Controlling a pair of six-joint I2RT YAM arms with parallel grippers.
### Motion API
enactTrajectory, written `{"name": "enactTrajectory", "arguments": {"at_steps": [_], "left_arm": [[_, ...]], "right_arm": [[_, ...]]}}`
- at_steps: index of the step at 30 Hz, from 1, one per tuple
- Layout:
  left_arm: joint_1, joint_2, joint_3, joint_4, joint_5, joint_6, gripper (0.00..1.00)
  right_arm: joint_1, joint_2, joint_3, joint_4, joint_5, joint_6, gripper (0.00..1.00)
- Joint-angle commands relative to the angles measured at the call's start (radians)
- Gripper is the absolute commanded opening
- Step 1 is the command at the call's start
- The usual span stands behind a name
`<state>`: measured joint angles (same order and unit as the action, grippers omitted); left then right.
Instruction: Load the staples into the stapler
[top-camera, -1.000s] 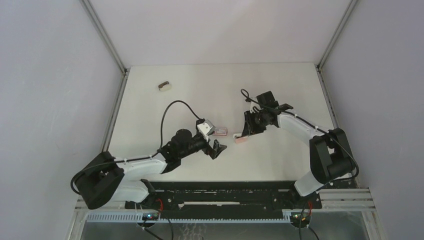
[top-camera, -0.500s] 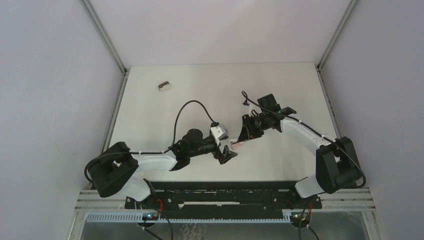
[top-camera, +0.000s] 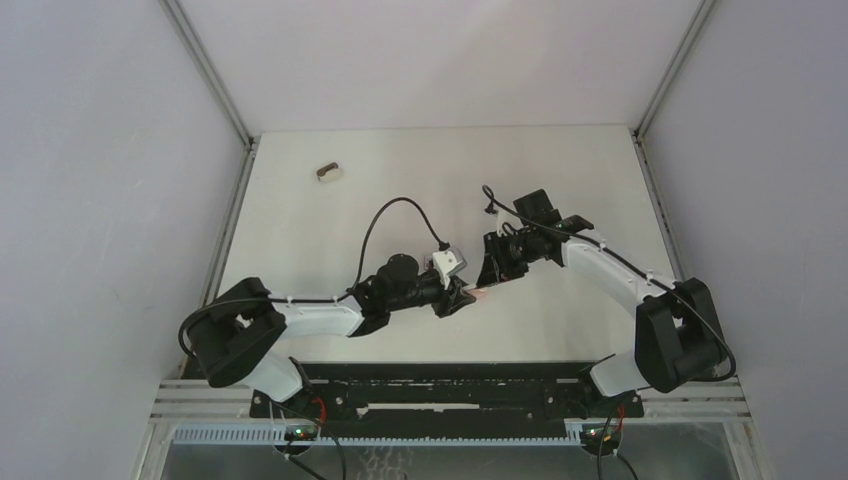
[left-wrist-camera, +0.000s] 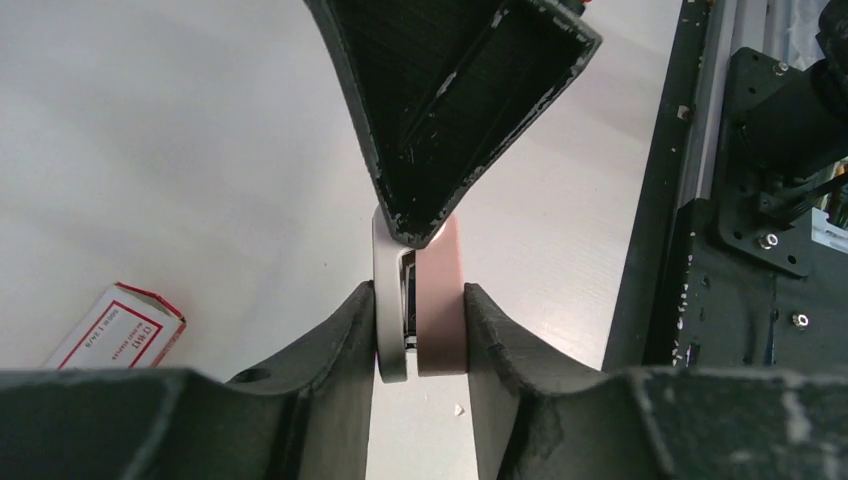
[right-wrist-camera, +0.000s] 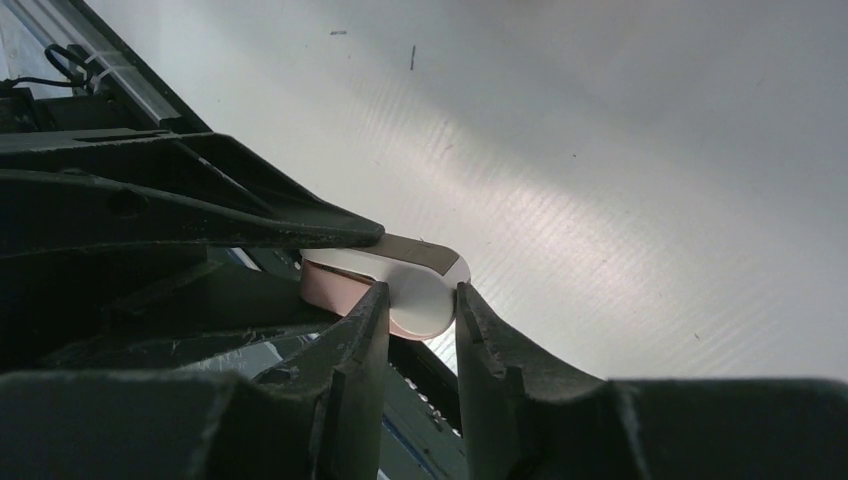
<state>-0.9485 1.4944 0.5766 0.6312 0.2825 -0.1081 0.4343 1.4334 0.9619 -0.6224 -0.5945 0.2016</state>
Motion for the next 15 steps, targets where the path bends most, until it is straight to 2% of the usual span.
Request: {"name": "enactTrajectory", "arguments": {"at_steps": [1,4,9,15], "left_arm": [[-0.007,0.003,0.075,-0.034,0.019,-0.029,0.33],[-0.007,-0.009,0.065,-0.060,0.008,-0.047,0.24],[-0.007,-0.041,0.023,-0.092,-0.024,-0.113,0.12],[-0.007,-0.108,0.000,-0.236,-0.072,-0.228,0.07]], "right_arm": [[0.013,-0.062,0.010,0.033,0.008,0.030,0.29],[0.009,-0.086,0.010,0.038,0.016,0.042,0.33],[-0.004,-0.121,0.004,0.042,0.045,0.054,0.48],[-0.053,-0.175,-0.043,0.092,0.064,0.072,0.57]]}}
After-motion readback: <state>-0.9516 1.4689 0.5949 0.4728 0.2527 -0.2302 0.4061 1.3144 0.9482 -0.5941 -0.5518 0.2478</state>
